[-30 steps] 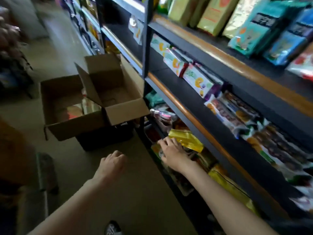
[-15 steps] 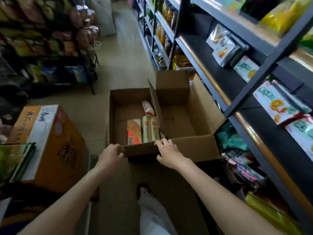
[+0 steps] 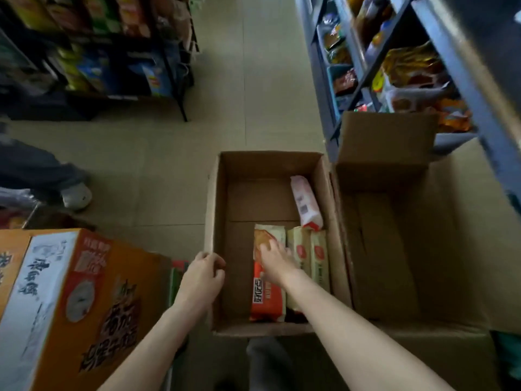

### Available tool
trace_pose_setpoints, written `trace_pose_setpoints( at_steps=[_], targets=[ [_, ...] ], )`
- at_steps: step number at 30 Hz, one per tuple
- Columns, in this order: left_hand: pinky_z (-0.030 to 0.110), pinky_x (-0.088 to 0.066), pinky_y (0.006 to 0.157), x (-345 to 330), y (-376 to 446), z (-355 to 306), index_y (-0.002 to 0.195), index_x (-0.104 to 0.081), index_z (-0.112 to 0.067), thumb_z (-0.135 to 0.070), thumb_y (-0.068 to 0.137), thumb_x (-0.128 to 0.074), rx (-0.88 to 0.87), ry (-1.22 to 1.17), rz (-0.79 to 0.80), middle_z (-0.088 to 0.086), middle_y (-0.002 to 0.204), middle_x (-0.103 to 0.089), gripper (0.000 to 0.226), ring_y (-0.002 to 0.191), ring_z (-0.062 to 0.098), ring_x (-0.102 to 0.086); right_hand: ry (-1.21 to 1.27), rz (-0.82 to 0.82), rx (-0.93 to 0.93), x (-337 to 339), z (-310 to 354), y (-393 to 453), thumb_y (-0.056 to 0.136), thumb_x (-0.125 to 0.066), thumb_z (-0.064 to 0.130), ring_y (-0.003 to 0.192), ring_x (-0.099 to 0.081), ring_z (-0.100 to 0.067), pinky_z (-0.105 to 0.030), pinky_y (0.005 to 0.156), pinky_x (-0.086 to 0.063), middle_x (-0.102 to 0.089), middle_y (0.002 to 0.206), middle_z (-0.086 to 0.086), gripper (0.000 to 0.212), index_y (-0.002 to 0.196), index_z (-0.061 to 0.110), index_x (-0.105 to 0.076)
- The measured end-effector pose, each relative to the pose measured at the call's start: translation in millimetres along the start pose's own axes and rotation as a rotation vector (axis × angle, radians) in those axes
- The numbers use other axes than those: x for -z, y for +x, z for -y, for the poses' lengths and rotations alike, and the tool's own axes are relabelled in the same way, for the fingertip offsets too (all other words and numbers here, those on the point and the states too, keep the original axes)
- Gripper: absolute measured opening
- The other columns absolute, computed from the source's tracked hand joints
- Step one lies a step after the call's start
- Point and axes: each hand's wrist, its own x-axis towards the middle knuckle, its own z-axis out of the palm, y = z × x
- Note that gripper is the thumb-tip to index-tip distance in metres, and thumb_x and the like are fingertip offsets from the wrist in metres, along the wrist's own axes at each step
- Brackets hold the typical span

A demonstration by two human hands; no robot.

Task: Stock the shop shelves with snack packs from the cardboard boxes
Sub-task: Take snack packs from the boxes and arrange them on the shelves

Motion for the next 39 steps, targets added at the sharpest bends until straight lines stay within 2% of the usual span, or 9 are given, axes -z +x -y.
trace_pose_setpoints(
  at_steps=[7, 12, 15, 17, 21, 29, 31, 35, 39],
  targets=[
    [0.012, -0.039, 0.071, -24.7, 36.5, 37.0, 0.106, -0.058, -0.02, -0.012, 0.093, -0.05, 0.033, -0.1, -0.002, -0.009, 0.106, -0.05, 0.017, 0.093, 0.003, -0.05, -0.104, 0.087, -0.096, -18.0, -28.9, 85.0, 0.087, -0.06, 0.023, 0.143, -0.009, -0.036, -0.043, 0.116, -0.009, -0.009, 0.154, -0.021, 0.08, 0.149, 0.008, -0.01],
    [0.017, -0.046, 0.081, -38.8, 48.5, 44.2, 0.107, -0.06, -0.018, -0.009, 0.09, -0.052, -0.08, -0.103, -0.052, -0.01, 0.105, -0.052, 0.02, 0.096, 0.005, -0.054, -0.068, 0.092, -0.069, -17.4, -36.3, 138.7, 0.092, -0.05, 0.008, 0.137, -0.029, -0.031, -0.039, 0.113, -0.024, -0.029, 0.15, -0.016, 0.062, 0.147, 0.005, -0.021],
    [0.012, -0.044, 0.079, -43.8, 50.9, 43.1, 0.105, -0.06, -0.018, -0.008, 0.089, -0.053, -0.144, -0.098, -0.066, -0.011, 0.105, -0.052, 0.02, 0.094, 0.003, -0.053, -0.062, 0.21, -0.101, -13.2, -39.4, 158.5, 0.092, -0.055, 0.024, 0.14, -0.024, -0.032, -0.044, 0.115, -0.018, -0.022, 0.154, -0.016, 0.073, 0.149, 0.009, -0.012],
    [0.012, -0.044, 0.078, -45.1, 48.6, 40.0, 0.103, -0.06, -0.017, -0.007, 0.089, -0.053, -0.171, -0.099, -0.091, -0.011, 0.103, -0.051, 0.019, 0.093, 0.003, -0.053, -0.055, 0.232, -0.081, -6.5, -44.5, 159.7, 0.088, -0.061, 0.032, 0.132, -0.037, -0.031, -0.042, 0.11, -0.027, -0.038, 0.145, -0.015, 0.069, 0.143, 0.008, -0.028],
    [0.009, -0.043, 0.076, -41.7, 41.2, 30.0, 0.102, -0.06, -0.016, -0.005, 0.088, -0.053, -0.153, -0.101, -0.136, -0.01, 0.1, -0.051, 0.02, 0.093, 0.002, -0.051, 0.066, 0.14, 0.013, 14.6, -46.1, 145.6, 0.085, -0.067, 0.027, 0.105, -0.057, -0.03, -0.034, 0.081, -0.047, -0.057, 0.119, -0.014, 0.043, 0.119, 0.005, -0.054],
    [0.014, -0.04, 0.073, -39.3, 22.8, -2.2, 0.106, -0.06, -0.014, -0.009, 0.092, -0.048, -0.103, -0.074, -0.087, -0.006, 0.106, -0.049, 0.019, 0.092, 0.006, -0.05, -0.01, -0.095, 0.08, 12.9, -29.2, 85.8, 0.091, -0.048, 0.008, 0.112, -0.055, -0.032, -0.046, 0.102, -0.03, -0.062, 0.114, -0.011, 0.022, 0.109, 0.01, -0.061],
    [0.011, -0.037, 0.066, -38.3, 21.2, -9.1, 0.109, -0.059, -0.013, -0.009, 0.093, -0.047, -0.124, -0.059, -0.097, -0.007, 0.106, -0.048, 0.02, 0.091, 0.005, -0.049, -0.071, -0.187, 0.134, 21.7, -29.8, 73.6, 0.093, -0.048, 0.012, 0.105, -0.058, -0.027, -0.045, 0.101, -0.028, -0.065, 0.105, -0.006, 0.019, 0.1, 0.015, -0.065],
    [0.019, -0.042, 0.079, -26.1, 9.1, -24.1, 0.119, -0.054, -0.011, -0.009, 0.091, -0.049, -0.242, 0.012, -0.095, 0.002, 0.112, -0.052, 0.028, 0.096, 0.01, -0.052, -0.237, -0.338, 0.28, 45.6, -37.2, 19.6, 0.095, -0.046, 0.014, 0.101, -0.057, -0.022, -0.042, 0.101, -0.027, -0.063, 0.101, -0.003, 0.017, 0.098, 0.015, -0.064],
    [0.037, -0.045, 0.095, -3.9, 3.6, -56.2, 0.131, -0.043, -0.01, -0.015, 0.084, -0.06, -0.401, 0.1, -0.032, 0.011, 0.126, -0.048, 0.05, 0.113, 0.026, -0.05, -0.324, -0.718, 0.46, 81.0, -51.9, -55.3, 0.071, -0.071, 0.002, 0.076, -0.061, -0.029, -0.043, 0.082, -0.044, -0.066, 0.08, -0.01, 0.01, 0.077, 0.008, -0.066]
  ],
)
